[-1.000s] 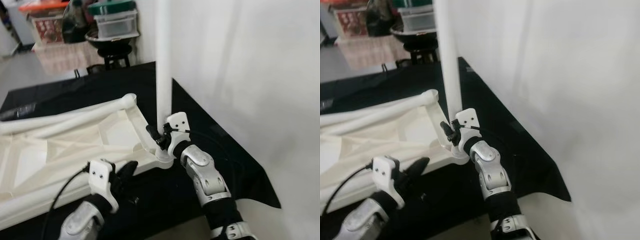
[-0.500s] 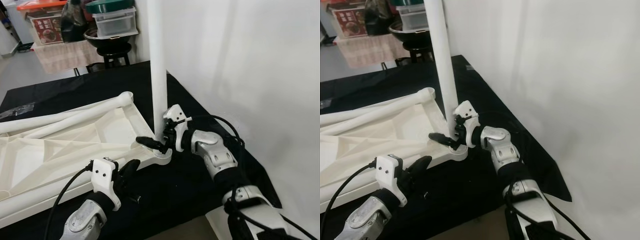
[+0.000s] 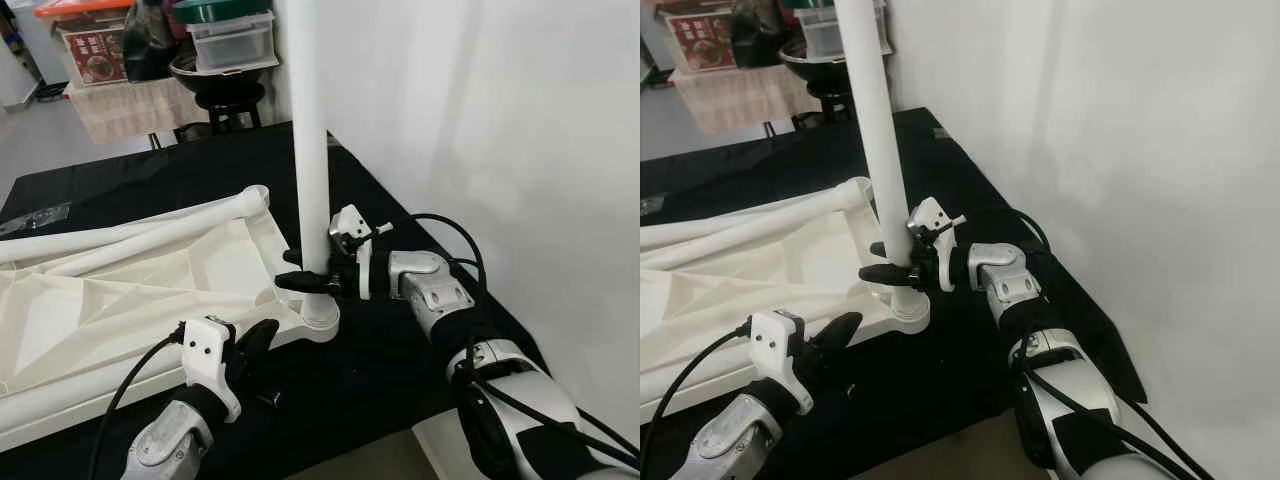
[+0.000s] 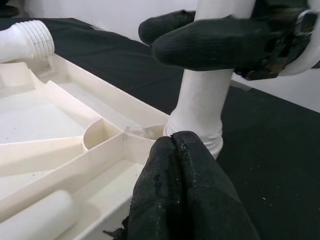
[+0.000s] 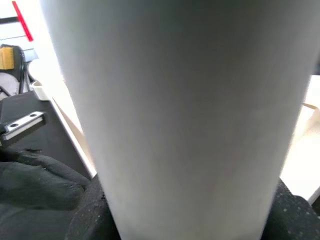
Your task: Building children table
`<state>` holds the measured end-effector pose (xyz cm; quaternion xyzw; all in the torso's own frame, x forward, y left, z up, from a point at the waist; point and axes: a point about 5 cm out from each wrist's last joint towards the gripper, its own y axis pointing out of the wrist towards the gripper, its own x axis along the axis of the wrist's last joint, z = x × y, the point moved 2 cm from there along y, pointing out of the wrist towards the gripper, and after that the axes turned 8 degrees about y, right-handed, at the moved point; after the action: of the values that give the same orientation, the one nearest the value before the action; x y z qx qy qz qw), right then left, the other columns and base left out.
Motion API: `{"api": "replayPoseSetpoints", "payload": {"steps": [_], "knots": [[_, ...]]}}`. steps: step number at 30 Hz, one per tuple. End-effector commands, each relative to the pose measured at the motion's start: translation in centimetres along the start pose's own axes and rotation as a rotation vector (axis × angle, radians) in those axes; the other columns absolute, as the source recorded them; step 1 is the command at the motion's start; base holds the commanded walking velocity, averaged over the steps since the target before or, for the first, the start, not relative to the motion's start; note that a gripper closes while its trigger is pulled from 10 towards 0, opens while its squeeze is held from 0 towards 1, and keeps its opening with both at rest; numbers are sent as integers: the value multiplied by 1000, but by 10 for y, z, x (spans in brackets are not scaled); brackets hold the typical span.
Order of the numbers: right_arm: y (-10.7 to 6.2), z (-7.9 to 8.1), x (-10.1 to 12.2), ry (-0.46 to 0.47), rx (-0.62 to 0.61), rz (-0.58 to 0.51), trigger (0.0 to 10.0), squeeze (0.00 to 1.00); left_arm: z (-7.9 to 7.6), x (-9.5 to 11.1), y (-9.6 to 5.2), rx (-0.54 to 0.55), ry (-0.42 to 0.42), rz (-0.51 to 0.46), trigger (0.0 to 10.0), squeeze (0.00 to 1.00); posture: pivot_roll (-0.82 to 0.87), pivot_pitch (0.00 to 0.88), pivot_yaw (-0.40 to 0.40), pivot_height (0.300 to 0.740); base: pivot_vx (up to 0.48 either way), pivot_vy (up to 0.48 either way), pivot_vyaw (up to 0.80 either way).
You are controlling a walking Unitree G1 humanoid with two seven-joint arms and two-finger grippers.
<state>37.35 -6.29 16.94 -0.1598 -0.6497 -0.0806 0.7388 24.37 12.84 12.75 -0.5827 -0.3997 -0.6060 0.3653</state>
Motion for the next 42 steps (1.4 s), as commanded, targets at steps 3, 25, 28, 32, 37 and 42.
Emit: {"api": "replayPoseSetpoints", "payload": {"steps": [3,25,28,32,37,42], "knots": [[-15,-11,-8,3,-366,-58,0,0,0,-2,-6,8,-7,18,10000,0,15,82,13,740,0,0,0],[-7,8,10,32,-616,-191,10000,1000,0,-3,0,14,-10,12,10000,0,2,44,6,740,0,0,0],[-3,9,12,48,-533,-195,10000,1000,0,-3,1,12,-11,13,10000,0,3,36,7,740,0,0,0],[1,6,17,2,-186,-139,10000,0,0,-5,4,12,-11,13,10000,0,12,24,0,740,0,0,0],[2,7,11,17,-47,-78,10000,0,0,-5,4,16,-9,13,10000,0,16,17,-4,740,0,0,0],[3,5,9,46,-16,-66,10000,0,0,-5,4,17,-9,13,10000,0,22,16,-4,740,0,0,0]]}}
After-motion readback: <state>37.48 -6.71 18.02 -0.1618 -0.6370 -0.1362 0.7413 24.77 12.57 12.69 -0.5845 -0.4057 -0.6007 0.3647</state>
